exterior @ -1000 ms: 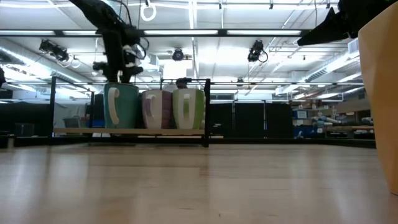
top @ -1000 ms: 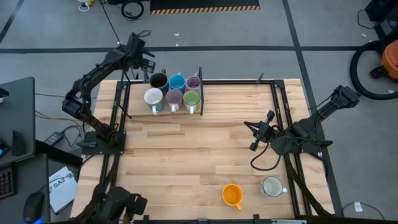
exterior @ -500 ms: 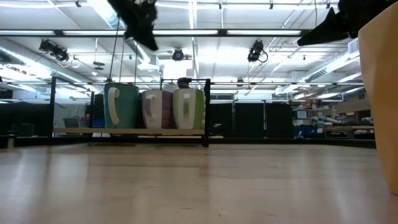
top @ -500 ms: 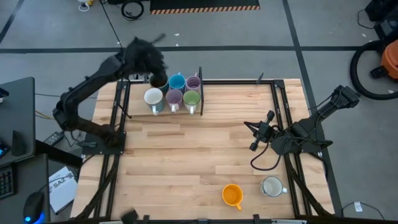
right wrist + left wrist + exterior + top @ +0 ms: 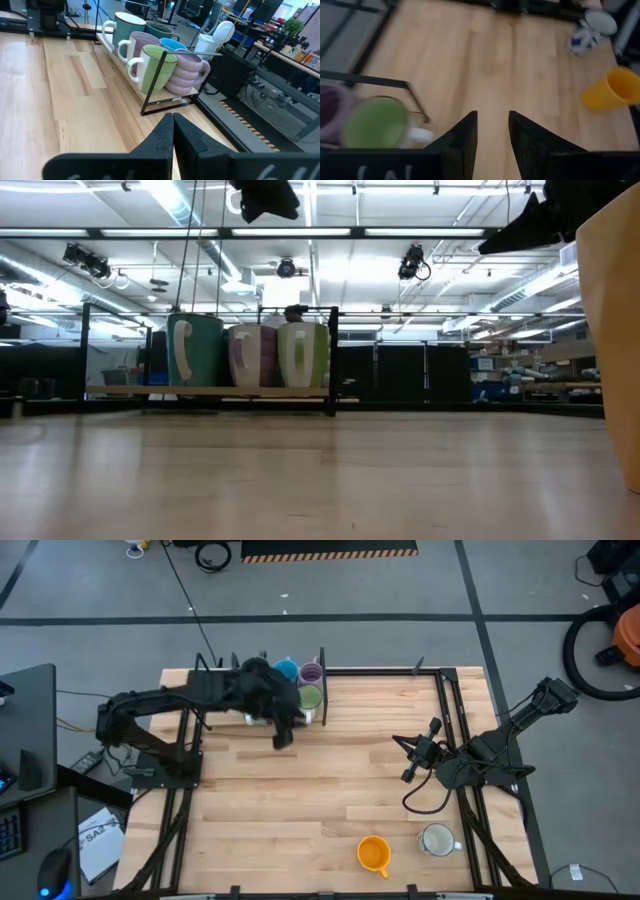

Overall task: Place coffee mugs
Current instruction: Put the yellow mug on the shelf

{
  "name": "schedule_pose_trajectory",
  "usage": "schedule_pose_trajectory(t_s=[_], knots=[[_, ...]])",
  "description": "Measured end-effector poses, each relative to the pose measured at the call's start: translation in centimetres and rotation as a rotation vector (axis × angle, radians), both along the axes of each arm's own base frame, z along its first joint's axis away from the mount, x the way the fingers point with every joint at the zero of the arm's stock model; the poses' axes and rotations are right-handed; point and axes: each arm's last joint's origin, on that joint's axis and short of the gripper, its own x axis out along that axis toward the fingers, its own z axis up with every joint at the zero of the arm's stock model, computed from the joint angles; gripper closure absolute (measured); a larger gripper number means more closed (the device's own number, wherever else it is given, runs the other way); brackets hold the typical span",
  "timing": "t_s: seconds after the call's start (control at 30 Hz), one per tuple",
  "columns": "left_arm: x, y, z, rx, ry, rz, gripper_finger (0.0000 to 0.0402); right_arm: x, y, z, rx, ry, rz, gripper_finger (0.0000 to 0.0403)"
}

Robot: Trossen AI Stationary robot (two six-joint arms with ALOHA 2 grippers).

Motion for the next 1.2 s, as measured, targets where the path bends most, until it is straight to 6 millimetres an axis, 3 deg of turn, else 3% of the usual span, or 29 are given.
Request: schedule_pose_trajectory(t_s=[0.43, 0.77, 1.2], knots=[[6.1, -6.3, -6.1, 0.013, 0.121, -0.217, 0.0285, 1.1, -0.6, -0.7, 0.078, 0.055, 0.042, 0.0391], [8.9, -11.6, -9.5, 0.527, 0.049, -0.815, 0.0285, 2.4, -1.3, -0.6, 0.127, -0.006, -0.002, 0.0391], [11.6, -17.1, -14.0, 1.054, -0.136, -1.297, 0.0267, 2.6, -2.5, -1.3, 0.257, 0.072, 0.035, 0.0391]])
